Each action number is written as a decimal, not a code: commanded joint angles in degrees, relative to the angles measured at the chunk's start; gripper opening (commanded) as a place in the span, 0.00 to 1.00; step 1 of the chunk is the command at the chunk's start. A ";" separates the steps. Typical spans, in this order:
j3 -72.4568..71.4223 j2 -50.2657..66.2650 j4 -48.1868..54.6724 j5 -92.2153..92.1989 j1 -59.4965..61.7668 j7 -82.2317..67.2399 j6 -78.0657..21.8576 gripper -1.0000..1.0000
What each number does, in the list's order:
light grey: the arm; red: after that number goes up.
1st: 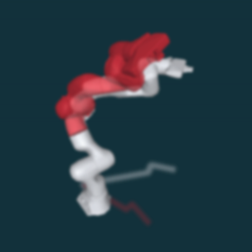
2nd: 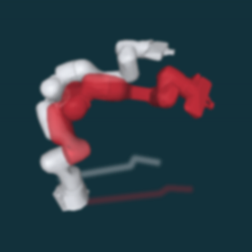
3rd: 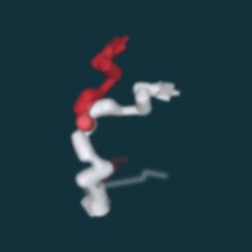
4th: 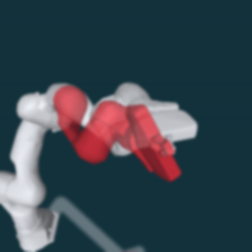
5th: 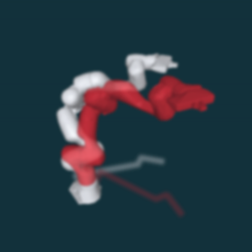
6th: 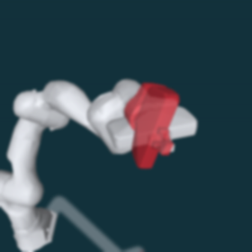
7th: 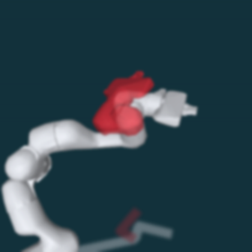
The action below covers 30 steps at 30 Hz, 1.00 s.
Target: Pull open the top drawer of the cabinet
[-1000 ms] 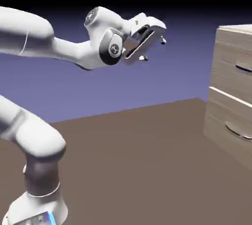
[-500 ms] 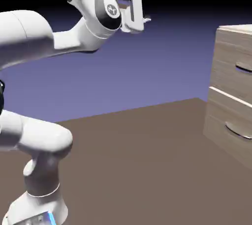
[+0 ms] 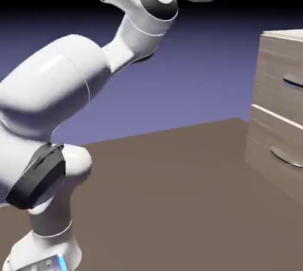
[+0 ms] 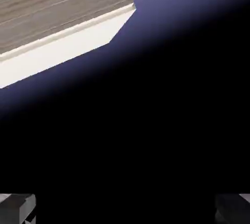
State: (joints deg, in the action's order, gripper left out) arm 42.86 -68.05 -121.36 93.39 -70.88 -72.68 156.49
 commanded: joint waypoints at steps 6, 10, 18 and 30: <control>5.57 -4.60 5.15 12.13 -9.12 -14.95 -2.28 0.50; 9.28 -7.66 8.58 20.21 -15.19 -24.92 -3.79 0.50; 16.70 -13.79 15.44 36.38 -27.35 -44.86 -6.83 0.50; 27.83 -22.98 25.74 60.64 -45.57 -74.76 -11.38 0.50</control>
State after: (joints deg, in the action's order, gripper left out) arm 70.69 -91.03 -95.63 154.02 -116.45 -147.43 145.11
